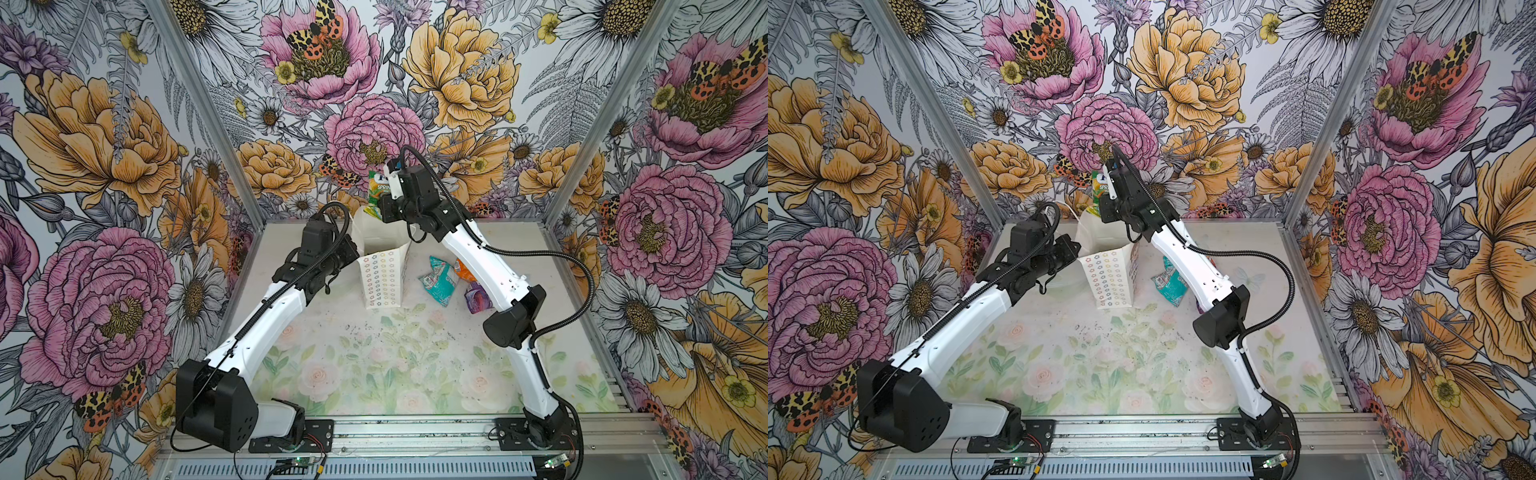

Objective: Place the snacks into the paper bag
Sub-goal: 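Lower the FOXS packet into the bag held by the left gripper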

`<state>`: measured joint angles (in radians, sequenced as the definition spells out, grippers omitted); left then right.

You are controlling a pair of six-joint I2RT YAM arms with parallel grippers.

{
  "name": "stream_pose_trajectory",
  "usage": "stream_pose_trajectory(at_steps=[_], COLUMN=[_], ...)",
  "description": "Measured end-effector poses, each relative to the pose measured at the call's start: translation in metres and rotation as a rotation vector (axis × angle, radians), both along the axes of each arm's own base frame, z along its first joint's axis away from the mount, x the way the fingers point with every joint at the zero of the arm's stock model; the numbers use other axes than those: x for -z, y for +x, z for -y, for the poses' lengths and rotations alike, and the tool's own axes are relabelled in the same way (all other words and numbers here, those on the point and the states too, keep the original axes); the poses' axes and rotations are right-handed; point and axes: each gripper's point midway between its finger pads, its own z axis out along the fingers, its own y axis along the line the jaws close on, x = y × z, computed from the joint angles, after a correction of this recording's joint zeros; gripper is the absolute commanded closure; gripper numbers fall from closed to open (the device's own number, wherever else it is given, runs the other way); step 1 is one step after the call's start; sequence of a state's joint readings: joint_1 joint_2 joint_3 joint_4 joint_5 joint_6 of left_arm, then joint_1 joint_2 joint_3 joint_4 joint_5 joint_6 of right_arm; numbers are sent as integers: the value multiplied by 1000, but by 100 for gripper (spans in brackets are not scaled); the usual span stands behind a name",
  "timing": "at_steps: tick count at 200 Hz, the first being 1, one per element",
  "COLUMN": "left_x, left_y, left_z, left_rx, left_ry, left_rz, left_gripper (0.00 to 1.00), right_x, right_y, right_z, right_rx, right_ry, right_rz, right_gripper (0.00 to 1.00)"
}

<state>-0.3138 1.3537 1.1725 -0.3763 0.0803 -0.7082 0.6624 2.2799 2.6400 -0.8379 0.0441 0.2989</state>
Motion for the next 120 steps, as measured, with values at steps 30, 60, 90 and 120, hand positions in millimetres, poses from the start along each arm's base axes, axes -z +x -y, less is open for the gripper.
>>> stream_pose_trajectory(at_steps=[30, 60, 90, 120], left_x=[0, 0, 0, 0], left_y=[0, 0, 0, 0], left_z=[0, 0, 1, 1], left_rx=[0, 1, 2, 2], left_ry=[0, 0, 0, 0], left_rz=[0, 0, 0, 0], left_gripper=[100, 100, 100, 100], right_x=[4, 5, 7, 7], right_y=[-2, -6, -10, -10], right_z=[4, 1, 0, 2], right_rx=[36, 46, 50, 67], right_ry=[-86, -155, -193, -213], right_rz=[35, 71, 82, 91], right_gripper=[100, 100, 100, 100])
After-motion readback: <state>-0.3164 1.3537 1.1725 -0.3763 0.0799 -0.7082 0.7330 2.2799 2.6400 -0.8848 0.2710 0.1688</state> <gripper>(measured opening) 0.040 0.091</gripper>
